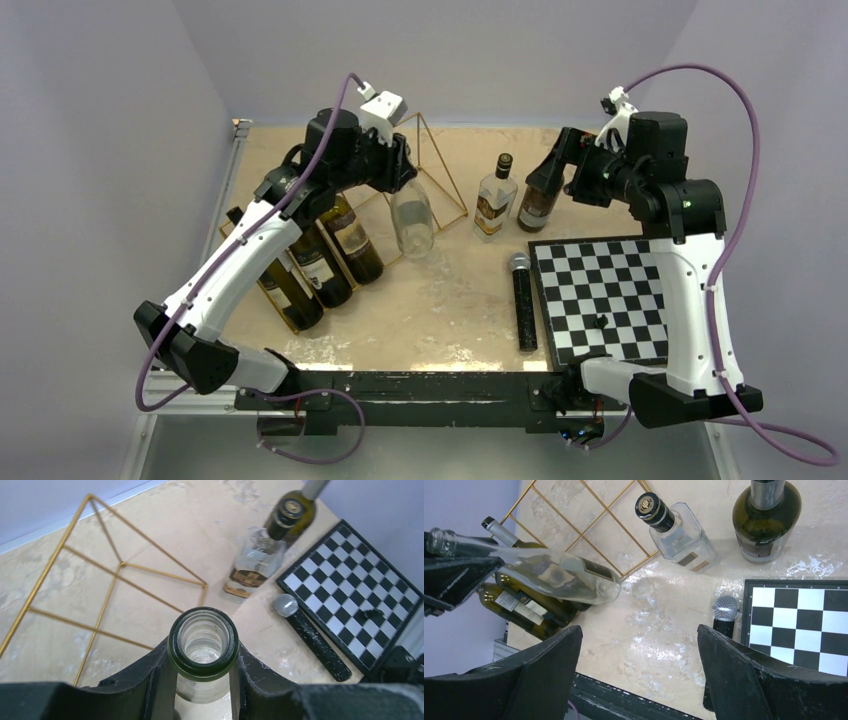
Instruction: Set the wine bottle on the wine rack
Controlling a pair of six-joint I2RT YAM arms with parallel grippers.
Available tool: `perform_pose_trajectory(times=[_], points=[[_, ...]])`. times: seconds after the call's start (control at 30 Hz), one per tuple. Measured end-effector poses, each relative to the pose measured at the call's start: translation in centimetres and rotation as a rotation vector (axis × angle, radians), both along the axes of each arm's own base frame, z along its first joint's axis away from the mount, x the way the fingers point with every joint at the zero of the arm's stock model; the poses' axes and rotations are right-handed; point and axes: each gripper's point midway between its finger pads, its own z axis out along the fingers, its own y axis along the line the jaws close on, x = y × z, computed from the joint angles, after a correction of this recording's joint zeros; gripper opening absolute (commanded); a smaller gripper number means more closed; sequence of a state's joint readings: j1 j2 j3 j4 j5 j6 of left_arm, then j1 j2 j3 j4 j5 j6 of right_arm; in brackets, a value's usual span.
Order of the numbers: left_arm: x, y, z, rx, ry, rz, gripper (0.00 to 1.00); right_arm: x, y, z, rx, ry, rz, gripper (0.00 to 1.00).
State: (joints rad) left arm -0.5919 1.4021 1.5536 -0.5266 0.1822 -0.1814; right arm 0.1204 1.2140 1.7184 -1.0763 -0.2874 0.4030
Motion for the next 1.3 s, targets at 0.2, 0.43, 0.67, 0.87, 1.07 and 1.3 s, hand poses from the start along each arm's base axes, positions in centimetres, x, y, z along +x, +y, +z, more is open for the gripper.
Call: perform_pose_trajectory(times=[0.2,0.43,0.67,0.87,1.07,1.3], points=[[1.9,3.7,-1.1,0.017,0.062,0.174,0.0,-0.1,0.0,-0.2,-0.001,0.004,0.0,0.9],[3.1,6.2,-2.1,-0.016,0.14,0.284,0.0,-0.5,-0.1,-0.5,-0.002,0.007,0.001,0.9],[4.7,7.7,-3.6,-0.03,0.189,0.354,0.0,-1.0,-0.2,-0.4,-0.004,-0.002,0.001,0.9],[5.9,8.6,-5.5,-0.03,0.229,0.388,0.0,-1.2,-0.2,-0.6,-0.005,0.0,0.001,0.9],[6.8,9.3,-7.4,-0.036,0.271,0.412,0.0,-1.5,-0.3,-1.0,-0.011,0.005,-0.002,0.9],[7.1,10.2,-8.6,-0.075,0.309,0.423,0.0,-1.8,-0.4,-1.0,-0.014,0.001,-0.002,0.9]])
